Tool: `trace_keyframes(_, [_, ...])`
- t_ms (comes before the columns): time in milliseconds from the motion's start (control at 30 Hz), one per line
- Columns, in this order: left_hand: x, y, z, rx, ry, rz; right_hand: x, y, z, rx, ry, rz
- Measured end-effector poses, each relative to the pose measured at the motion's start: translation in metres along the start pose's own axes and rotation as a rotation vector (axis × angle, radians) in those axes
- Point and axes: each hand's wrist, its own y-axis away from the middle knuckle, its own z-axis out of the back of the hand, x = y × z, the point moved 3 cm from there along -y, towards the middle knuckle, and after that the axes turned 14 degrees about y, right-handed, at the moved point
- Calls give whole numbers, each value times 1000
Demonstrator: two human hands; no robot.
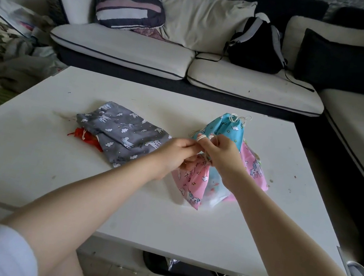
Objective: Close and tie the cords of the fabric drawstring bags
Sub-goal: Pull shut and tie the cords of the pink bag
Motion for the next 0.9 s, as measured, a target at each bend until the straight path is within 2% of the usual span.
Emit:
trace_keyframes(133, [-7, -1, -3, 63, 5, 23, 5, -3, 7, -67, 19, -33])
trace_keyframes(233, [-6, 3, -4, 111, -8, 34, 12, -2, 7, -27, 24, -22])
trace_keyframes(300, [-3, 2, -5, 89, -104, -6, 16, 0, 7, 75, -37, 8])
trace_keyframes(400, [1, -5, 1, -96, -151, -47, 22, 4, 10, 294, -235, -23])
trace_keyframes(433, [3, -8, 4, -138, -224, -69, 21, 3, 10, 281, -231, -41])
trace_keyframes(500, [5, -12, 4, -132, -486, -88, 17, -3, 10, 149, -136, -91])
trace_keyframes(600, [8, -13, 3, -167, -738, -21, 15, -4, 7, 23, -88, -137])
trace_keyframes(700, [5, -6, 0, -184, -827, -9, 22, 1, 9, 82, -230, -91])
trace_keyframes(767, [5, -4, 1, -166, -861, 22, 29, 4, 8, 123, -228, -29])
trace_keyframes(900, [2, 1, -3, -74, -950, 64, 41, 4, 2, 86, 136, 201])
